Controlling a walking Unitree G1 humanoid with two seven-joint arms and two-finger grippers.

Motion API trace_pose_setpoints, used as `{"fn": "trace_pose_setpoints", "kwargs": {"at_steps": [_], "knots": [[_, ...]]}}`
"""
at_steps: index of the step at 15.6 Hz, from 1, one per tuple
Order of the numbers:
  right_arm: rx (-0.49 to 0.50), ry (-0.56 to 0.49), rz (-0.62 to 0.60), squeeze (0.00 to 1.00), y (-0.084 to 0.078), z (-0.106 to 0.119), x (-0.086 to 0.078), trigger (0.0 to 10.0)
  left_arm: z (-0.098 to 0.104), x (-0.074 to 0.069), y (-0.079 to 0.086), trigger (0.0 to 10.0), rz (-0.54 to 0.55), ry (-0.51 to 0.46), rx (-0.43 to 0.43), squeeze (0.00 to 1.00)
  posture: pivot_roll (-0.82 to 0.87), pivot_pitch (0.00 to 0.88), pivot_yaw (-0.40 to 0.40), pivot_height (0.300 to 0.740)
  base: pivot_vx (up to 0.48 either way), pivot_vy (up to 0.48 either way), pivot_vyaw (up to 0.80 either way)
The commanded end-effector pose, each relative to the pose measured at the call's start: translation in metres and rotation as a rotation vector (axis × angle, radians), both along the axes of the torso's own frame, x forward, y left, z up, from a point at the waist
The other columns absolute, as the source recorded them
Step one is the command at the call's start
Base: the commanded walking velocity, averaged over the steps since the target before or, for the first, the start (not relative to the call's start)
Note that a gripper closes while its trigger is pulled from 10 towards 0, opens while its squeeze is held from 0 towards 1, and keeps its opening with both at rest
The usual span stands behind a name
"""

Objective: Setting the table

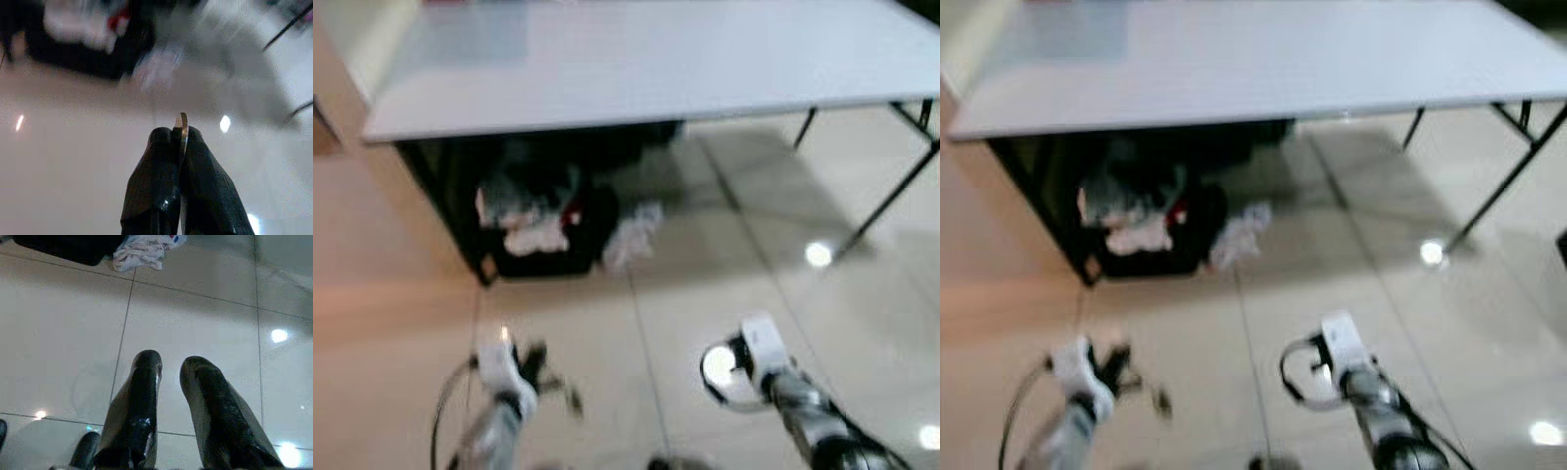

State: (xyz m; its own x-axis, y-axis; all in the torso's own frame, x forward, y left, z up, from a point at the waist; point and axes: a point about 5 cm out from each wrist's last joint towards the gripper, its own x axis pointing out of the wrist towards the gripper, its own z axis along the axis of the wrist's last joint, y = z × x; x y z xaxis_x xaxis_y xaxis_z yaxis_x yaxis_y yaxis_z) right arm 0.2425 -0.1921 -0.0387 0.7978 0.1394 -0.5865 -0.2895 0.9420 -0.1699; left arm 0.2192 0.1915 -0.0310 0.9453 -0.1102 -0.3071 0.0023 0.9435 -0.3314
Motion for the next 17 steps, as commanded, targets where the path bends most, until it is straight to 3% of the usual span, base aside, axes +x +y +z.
{"fn": "trace_pose_setpoints", "kwargs": {"at_steps": [1,3,4,5,7,10,12,13,17], "knots": [[0.027,-0.061,0.008,0.0,0.0,0.01,0.01,10.0,0.022,0.009,0.014,10.0,0.02,-0.134,0.022,0.0,-0.08,0.107,-0.017,0.74,0.48,0.0,0.0],[0.041,-0.129,-0.003,0.0,-0.005,0.021,0.019,10.0,0.063,0.016,0.024,10.0,0.008,-0.328,0.02,0.0,-0.08,0.11,-0.022,0.74,0.48,0.0,0.0],[0.068,-0.166,0.004,0.0,-0.005,0.028,0.024,10.0,0.091,0.017,0.017,10.0,-0.092,-0.438,0.02,0.0,-0.08,0.112,-0.027,0.74,0.48,0.0,0.0],[0.137,-0.194,0.026,0.0,0.001,0.035,0.031,10.0,0.135,0.016,-0.002,10.0,-0.27,-0.589,-0.03,0.0,-0.08,0.111,-0.033,0.74,0.48,0.0,-0.8],[0.191,-0.235,0.092,0.0,0.013,0.043,0.038,10.0,0.175,0.01,-0.018,10.0,-0.423,-0.7,-0.089,0.0,-0.08,0.11,-0.031,0.74,0.48,0.0,-0.75],[0.231,-0.273,0.141,0.0,0.028,0.051,0.043,10.0,0.186,0.014,-0.028,10.0,-0.498,-0.713,-0.088,0.0,-0.08,0.107,-0.028,0.74,0.48,0.0,-0.23],[0.318,-0.29,0.165,0.0,0.033,0.056,0.044,10.0,0.197,0.014,-0.037,10.0,-0.522,-0.715,-0.139,0.0,-0.08,0.107,-0.028,0.74,0.48,0.0,-0.63],[0.315,-0.304,0.181,0.0,0.033,0.057,0.044,10.0,0.202,0.015,-0.04,10.0,-0.53,-0.724,-0.153,0.0,-0.09,0.107,-0.028,0.74,0.48,0.0,-0.8],[0.345,-0.317,0.202,0.0,0.039,0.062,0.046,10.0,0.243,0.041,-0.048,10.0,-0.456,-0.851,-0.193,0.0,-0.08,0.098,-0.025,0.74,0.48,0.0,0.0]]}}
